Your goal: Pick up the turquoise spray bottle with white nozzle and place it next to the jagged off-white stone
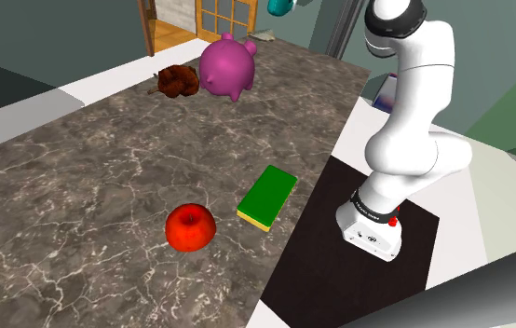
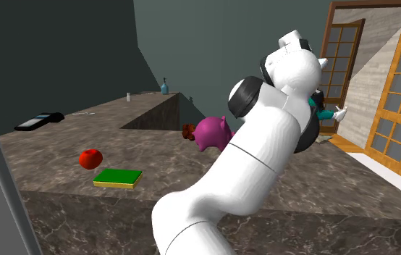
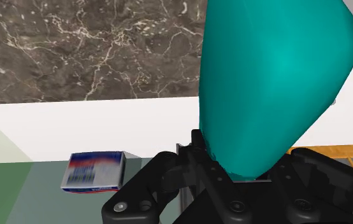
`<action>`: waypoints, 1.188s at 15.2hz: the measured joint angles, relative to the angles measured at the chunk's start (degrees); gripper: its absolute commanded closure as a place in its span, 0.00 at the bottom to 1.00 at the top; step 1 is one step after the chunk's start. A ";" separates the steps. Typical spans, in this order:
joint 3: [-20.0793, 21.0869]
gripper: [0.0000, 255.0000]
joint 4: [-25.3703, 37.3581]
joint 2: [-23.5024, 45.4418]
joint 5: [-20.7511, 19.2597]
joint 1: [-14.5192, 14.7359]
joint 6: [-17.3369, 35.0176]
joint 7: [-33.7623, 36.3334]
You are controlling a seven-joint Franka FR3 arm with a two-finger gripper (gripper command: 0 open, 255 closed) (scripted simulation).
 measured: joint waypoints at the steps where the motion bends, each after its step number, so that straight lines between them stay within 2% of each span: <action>1: 0.25 1.00 -1.71 -0.38 0.26 -0.98 0.80 0.67; 9: 1.65 1.00 -13.16 -2.59 1.56 -7.01 6.65 5.47; 14: 1.82 1.00 -18.39 -2.88 1.48 -9.31 9.99 8.06; 18: 1.84 1.00 -18.96 -2.94 1.46 -9.49 10.33 8.41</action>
